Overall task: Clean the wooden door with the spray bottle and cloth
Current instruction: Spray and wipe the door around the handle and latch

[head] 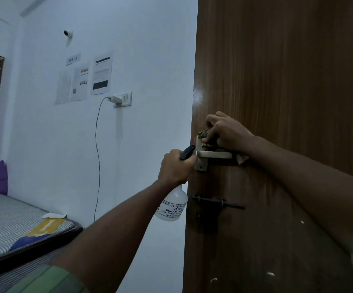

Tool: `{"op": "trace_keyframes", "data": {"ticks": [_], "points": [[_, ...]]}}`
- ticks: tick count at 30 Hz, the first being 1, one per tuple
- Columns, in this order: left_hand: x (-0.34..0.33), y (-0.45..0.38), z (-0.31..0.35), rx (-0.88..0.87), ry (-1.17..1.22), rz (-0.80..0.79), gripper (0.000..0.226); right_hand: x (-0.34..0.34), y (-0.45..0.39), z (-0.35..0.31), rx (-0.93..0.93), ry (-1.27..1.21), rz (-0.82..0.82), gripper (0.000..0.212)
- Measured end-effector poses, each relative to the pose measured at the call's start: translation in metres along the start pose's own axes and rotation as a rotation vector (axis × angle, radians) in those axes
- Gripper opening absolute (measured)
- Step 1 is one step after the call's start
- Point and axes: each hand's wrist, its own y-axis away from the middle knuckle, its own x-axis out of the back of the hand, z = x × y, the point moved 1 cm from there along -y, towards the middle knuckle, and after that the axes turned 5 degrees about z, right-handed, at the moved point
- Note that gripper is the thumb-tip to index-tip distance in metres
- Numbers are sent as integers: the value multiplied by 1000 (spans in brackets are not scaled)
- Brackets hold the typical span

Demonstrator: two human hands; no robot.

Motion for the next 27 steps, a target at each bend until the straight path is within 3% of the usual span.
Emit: {"op": "trace_keyframes", "data": {"ticks": [8,10,13,18,20,22,24,27], "points": [[-5,-2,-2,37,-185,-32,39,-22,0,1,-332,-309,290,37],[-1,-5,-2,23,-171,-18,43,-23,-9,-5,-316,-250,237,35],[6,-8,-2,-28,-126,-2,45,-28,-7,-19,-45,-77,59,32],[13,-2,-4,-66,-70,-22,43,-7,-3,-12,231,99,-240,51],[16,-1,-5,-53,-41,-32,39,0,-8,-7,288,194,-272,50],[17,0,-4,-48,-24,-31,38,-3,-18,-11,219,193,-150,46],[16,2,-2,-54,-22,-21,40,-15,-27,-22,17,35,-48,48],[15,4,-3,-68,-9,-15,38,-36,-28,-35,35,-65,-135,46]]}}
